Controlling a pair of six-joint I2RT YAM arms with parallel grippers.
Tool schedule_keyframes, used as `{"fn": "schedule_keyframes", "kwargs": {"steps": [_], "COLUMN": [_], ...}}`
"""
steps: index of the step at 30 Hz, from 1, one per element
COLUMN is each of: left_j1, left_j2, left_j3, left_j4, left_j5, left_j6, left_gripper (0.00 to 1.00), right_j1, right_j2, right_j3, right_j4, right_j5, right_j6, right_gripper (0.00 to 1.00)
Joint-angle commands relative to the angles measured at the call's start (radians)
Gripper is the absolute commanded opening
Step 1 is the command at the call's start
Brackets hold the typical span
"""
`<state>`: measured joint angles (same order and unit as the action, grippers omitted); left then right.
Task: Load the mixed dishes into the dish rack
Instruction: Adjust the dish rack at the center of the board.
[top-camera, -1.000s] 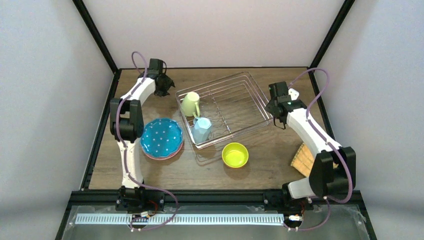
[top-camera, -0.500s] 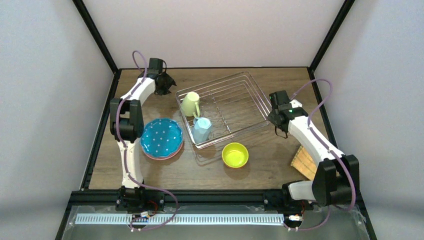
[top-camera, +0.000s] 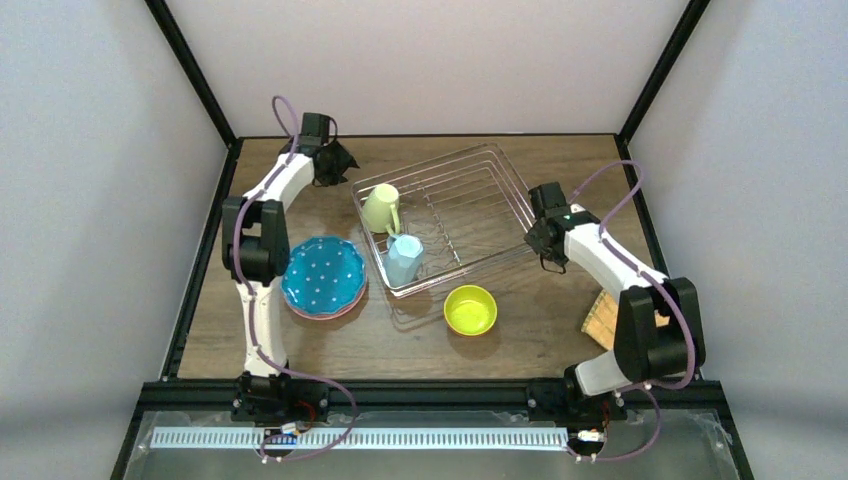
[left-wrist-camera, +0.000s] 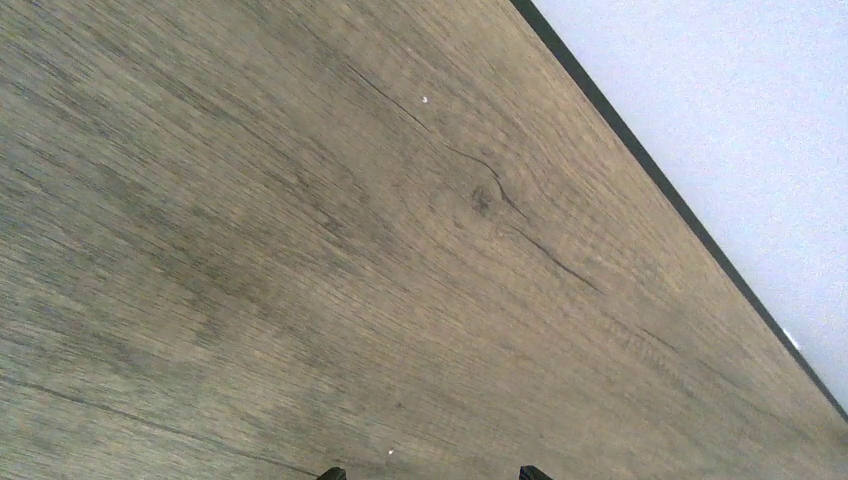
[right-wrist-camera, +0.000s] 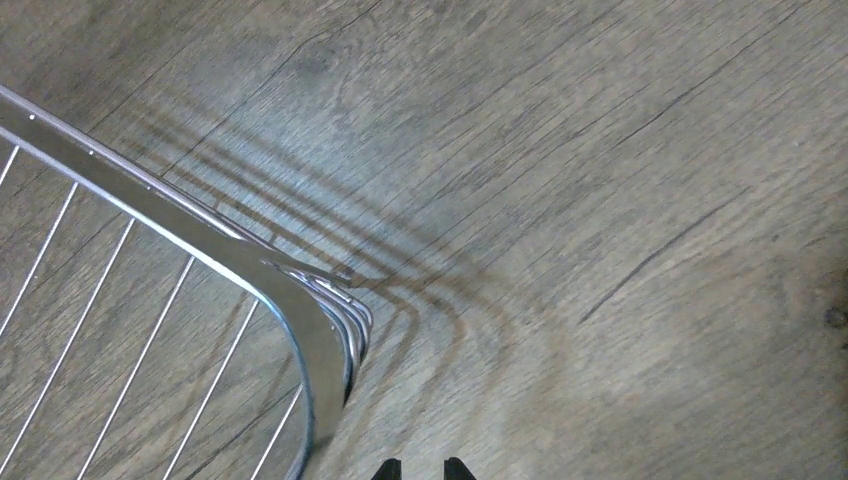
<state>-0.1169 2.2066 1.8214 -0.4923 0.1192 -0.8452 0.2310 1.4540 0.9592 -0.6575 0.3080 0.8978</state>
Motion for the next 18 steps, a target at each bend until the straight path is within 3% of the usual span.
{"fn": "schedule_keyframes", "kwargs": {"steps": [1,9,18], "left_j1": [-0.018,-0.062,-0.08], "left_j2": [0.019,0.009,-0.071], "left_j3": [0.024,0.006,-0.137], "left_j4": [0.001,-0.025,0.011], "left_j5": [0.023,0.024,0.037], "left_j6": [0.043,0.077,0.051], "left_gripper": [1.0,1.0,1.0], "right_j1": [0.008,0.007,0.008], "right_j2": [0.04,0.119,0.188], "right_j3": [0.044,0.112,0.184], "right_j4": [0.048,0.067,0.079], "right_j5": [0.0,0.007,0.01], "right_j6": [-0.005,-0.031,-0.047], "right_gripper": [0.23,0.24,0.24]}}
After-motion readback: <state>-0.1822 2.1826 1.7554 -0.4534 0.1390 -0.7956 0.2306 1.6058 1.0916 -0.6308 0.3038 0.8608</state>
